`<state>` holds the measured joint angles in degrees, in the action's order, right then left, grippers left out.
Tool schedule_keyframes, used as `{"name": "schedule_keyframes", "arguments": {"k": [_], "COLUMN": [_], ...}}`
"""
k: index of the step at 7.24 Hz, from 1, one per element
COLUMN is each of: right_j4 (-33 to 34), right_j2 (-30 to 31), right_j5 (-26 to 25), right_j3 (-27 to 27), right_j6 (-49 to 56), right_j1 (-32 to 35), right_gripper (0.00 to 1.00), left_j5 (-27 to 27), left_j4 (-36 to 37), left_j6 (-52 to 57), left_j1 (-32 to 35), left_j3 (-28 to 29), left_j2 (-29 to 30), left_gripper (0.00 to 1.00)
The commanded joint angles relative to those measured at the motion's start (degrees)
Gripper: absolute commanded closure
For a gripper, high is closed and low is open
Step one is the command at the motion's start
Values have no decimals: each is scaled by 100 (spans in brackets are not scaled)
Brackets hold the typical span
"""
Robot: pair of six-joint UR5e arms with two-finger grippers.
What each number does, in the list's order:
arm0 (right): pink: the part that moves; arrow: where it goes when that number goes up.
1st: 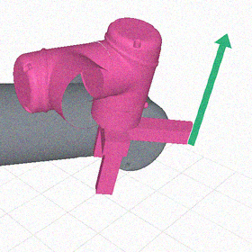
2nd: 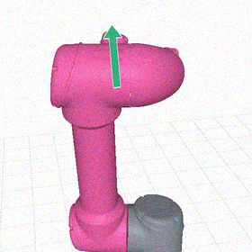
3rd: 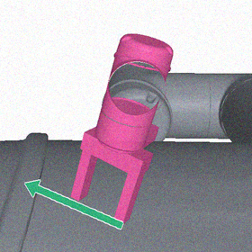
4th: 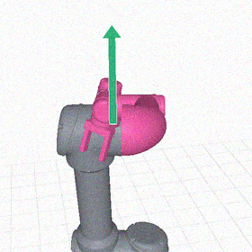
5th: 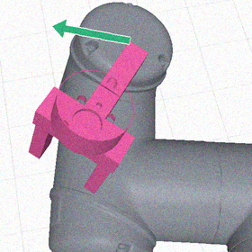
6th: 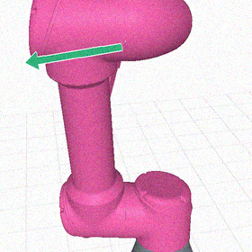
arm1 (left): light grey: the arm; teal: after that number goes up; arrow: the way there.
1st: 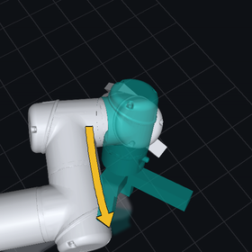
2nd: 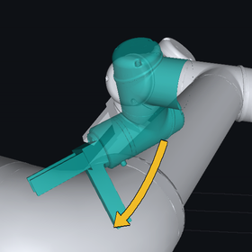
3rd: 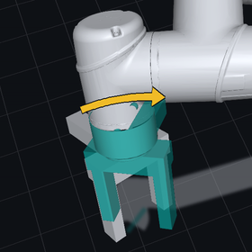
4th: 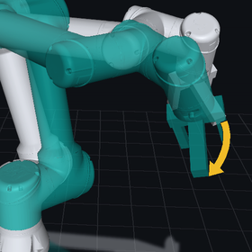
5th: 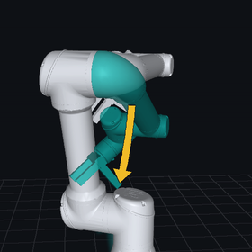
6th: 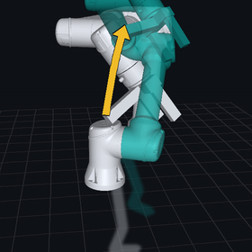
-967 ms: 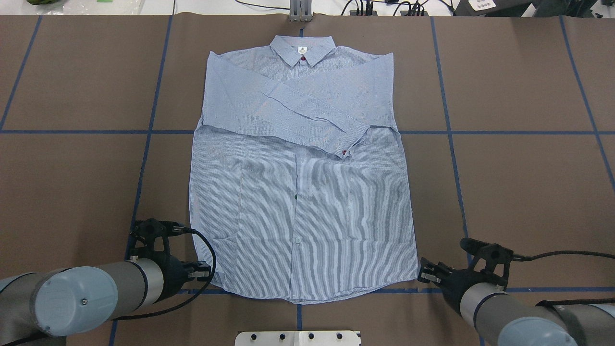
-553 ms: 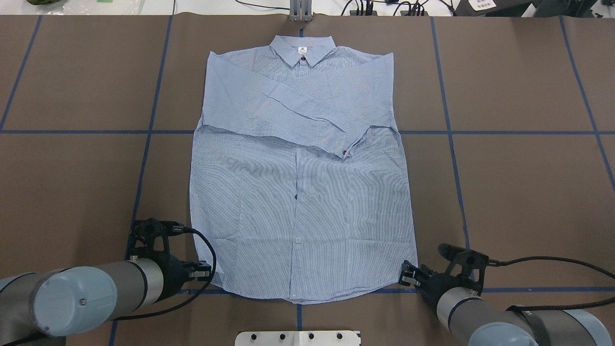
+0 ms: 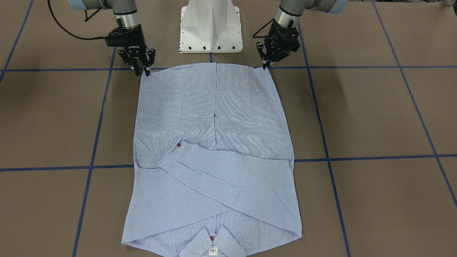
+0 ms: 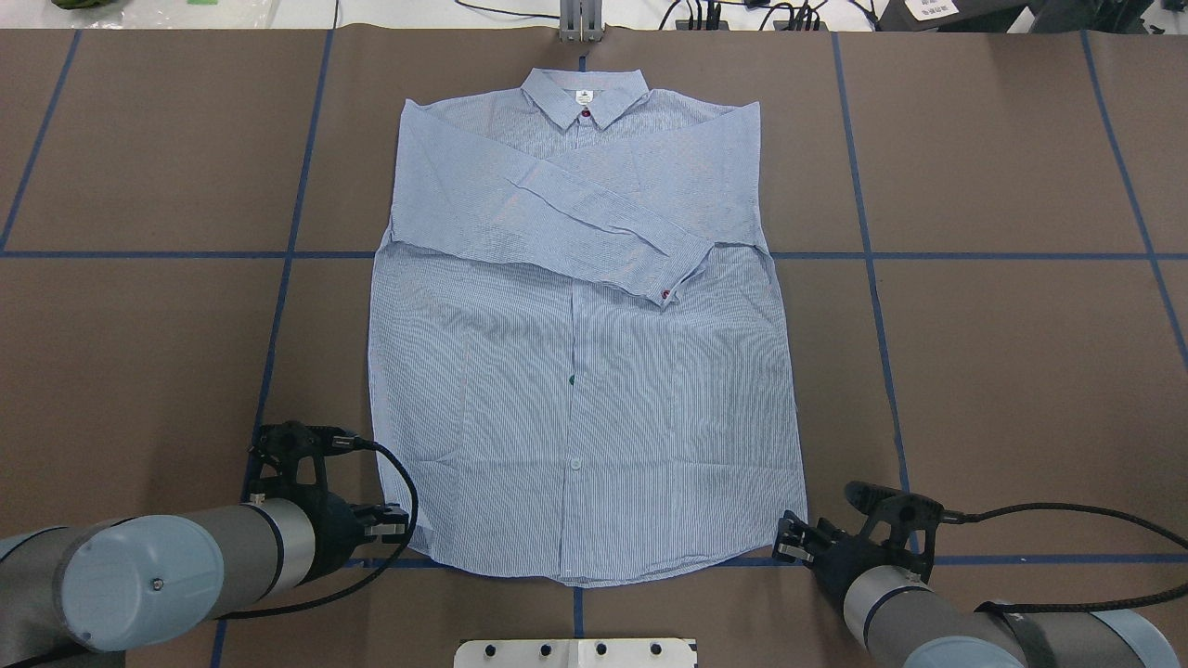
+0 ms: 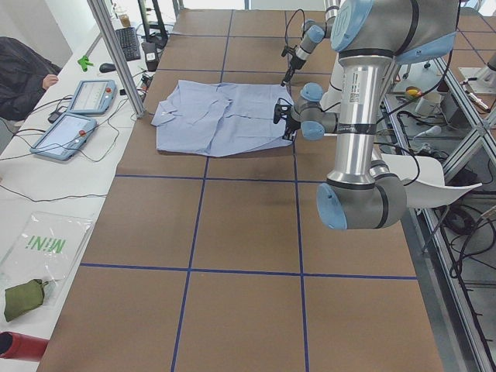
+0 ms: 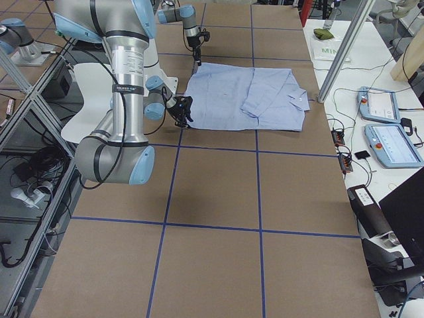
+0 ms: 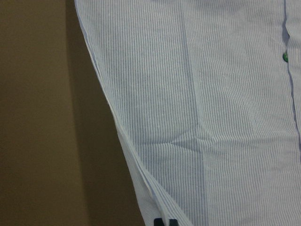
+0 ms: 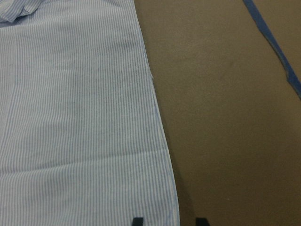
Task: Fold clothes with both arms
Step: 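Lift the hem with both grippers and fold it toward the collar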
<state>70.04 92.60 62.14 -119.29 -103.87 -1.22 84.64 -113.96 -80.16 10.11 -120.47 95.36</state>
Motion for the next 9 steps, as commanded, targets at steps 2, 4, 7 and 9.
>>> {"name": "schedule_keyframes", "arguments": {"k": [2, 4, 7, 9], "right_j4": [158, 185, 194, 290], "right_j2": [-58, -67, -67, -67], "right_j5": [-26, -35, -44, -27], "right_j3": [2, -7, 20, -59], "right_j6": [-10, -10, -1, -1], "right_j1": [-89, -98, -98, -63], "right_gripper": [53, 70, 84, 100], "left_j5": [0, 0, 17, 35], "left_j4": [-4, 5, 5, 5], "left_j6": [18, 53, 53, 61], "left_j1": [26, 53, 53, 70], "left_j3": [-11, -12, -64, -178], "left_j2": [0, 0, 0, 0], "left_gripper": [100, 100, 100, 100]}}
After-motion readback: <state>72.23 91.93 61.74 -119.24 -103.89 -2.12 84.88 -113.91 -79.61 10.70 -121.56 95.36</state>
